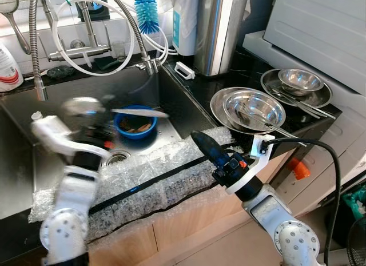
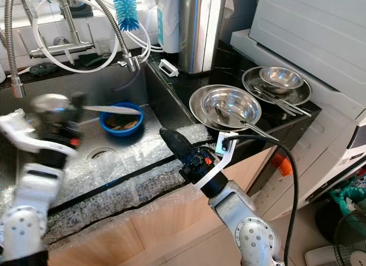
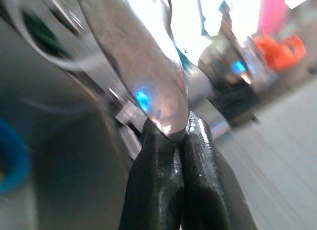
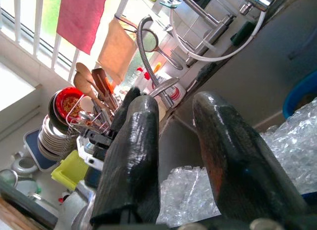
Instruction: Kitchen organization
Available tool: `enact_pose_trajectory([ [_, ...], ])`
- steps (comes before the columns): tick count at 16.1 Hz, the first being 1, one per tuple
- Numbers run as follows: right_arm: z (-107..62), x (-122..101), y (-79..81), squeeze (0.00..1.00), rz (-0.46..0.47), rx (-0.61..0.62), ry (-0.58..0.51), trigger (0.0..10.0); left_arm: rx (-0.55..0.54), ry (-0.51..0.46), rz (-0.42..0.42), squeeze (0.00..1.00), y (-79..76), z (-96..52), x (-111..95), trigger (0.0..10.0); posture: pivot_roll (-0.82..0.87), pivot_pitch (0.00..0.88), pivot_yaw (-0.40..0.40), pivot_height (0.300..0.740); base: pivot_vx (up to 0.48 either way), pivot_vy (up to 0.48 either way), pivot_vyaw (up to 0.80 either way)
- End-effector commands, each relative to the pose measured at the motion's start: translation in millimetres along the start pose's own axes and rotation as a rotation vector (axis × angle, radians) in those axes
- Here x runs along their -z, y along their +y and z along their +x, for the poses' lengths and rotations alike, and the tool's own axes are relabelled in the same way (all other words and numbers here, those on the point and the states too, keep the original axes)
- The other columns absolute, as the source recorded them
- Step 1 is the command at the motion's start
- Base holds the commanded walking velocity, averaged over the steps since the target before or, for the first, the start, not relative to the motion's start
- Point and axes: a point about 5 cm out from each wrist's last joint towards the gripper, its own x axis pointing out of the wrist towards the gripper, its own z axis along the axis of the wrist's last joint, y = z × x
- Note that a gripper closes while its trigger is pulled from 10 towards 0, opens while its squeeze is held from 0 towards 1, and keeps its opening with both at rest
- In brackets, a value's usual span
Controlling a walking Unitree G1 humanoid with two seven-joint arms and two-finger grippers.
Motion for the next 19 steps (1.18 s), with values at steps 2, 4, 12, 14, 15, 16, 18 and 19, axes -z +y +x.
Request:
enact_pose_trajectory([
  [2, -2.1, -3, -2.1, 0.0, -0.053, 0.039, -0.012, 10.0, -0.095, -0.084, 0.085, 0.0, 9.8, 2.6, -12, 10.0, -0.02, 0.01, -0.018, 0.74, 0.0, 0.0, 0.0],
  [4, -4.8, -10, -8.4, 0.0, -0.163, 0.127, -0.034, 10.0, -0.212, -0.189, 0.225, 0.0, 19.5, 5.9, -27, 10.0, -0.02, 0.015, -0.011, 0.74, 0.0, 0.0, 0.0],
  [12, -2.1, -29, -14.6, 0.0, -0.537, 0.333, -0.082, 10.0, -0.228, -0.076, 0.756, 0.0, 30.6, 12.7, -17, 10.0, -0.03, 0.022, 0.007, 0.74, 0.0, 0.0, 0.0],
  [14, -0.1, -30, -17.0, 0.0, -0.592, 0.374, -0.097, 10.0, -0.222, -0.061, 0.846, 0.0, 31.4, 15.5, -14, 10.0, -0.03, 0.022, 0.007, 0.74, 0.0, 0.0, 0.0],
  [15, 0.5, -30, -18.0, 0.0, -0.605, 0.38, -0.09, 10.0, -0.212, -0.014, 0.936, 0.0, 32.2, 17.3, -9, 10.0, -0.03, 0.022, 0.007, 0.74, 0.0, 0.0, 0.0],
  [16, 1.7, -27, -18.5, 0.0, -0.63, 0.378, -0.074, 10.0, -0.222, 0.019, 1.0, 0.0, 35.7, 17.6, -5, 10.0, -0.03, 0.019, 0.008, 0.74, 0.0, 0.0, 0.0],
  [18, 3.2, -19, -18.7, 0.0, -0.677, 0.368, -0.037, 10.0, -0.237, 0.097, 1.098, 0.0, 43.8, 15.8, 2, 10.0, -0.03, 0.012, 0.009, 0.74, 0.0, 0.0, 0.0],
  [19, 3.5, -16, -19.9, 0.0, -0.71, 0.367, -0.015, 10.0, -0.244, 0.133, 1.171, 0.0, 47.2, 15.0, 4, 10.0, -0.03, 0.009, 0.009, 0.74, 0.0, 0.0, 0.0],
])
